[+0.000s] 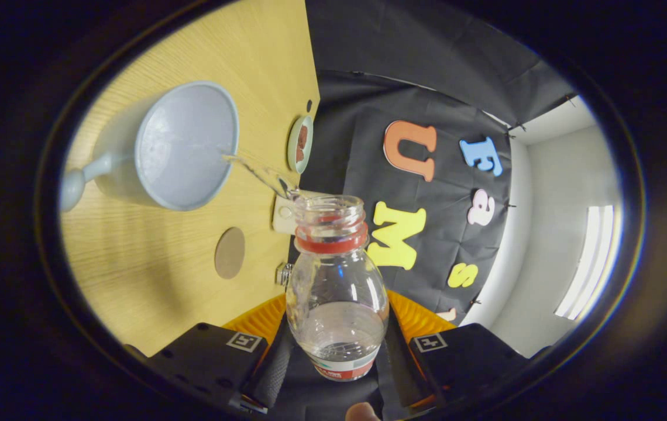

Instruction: Take the bottle from table, then pour the juice into the cup, finally place the bottle on the coaster

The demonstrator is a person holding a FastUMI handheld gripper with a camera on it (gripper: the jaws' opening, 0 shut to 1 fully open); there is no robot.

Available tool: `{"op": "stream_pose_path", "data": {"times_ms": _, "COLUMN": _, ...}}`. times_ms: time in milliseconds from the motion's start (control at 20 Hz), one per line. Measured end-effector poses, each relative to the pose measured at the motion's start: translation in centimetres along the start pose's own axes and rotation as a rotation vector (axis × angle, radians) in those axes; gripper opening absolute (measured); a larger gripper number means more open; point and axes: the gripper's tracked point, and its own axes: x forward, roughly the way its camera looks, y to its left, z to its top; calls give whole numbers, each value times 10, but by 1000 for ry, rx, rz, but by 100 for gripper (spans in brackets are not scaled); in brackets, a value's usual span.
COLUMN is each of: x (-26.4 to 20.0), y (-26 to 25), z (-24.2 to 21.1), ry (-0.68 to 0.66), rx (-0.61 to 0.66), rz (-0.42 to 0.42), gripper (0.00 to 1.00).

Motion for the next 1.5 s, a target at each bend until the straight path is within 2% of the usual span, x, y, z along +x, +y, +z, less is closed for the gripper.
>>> {"op": "stream_pose_path", "data": {"times_ms": 1500, "x": 1, "y": -39, "z": -16, "ry": 32, "rx": -140, "rz": -88, "gripper": 79}}
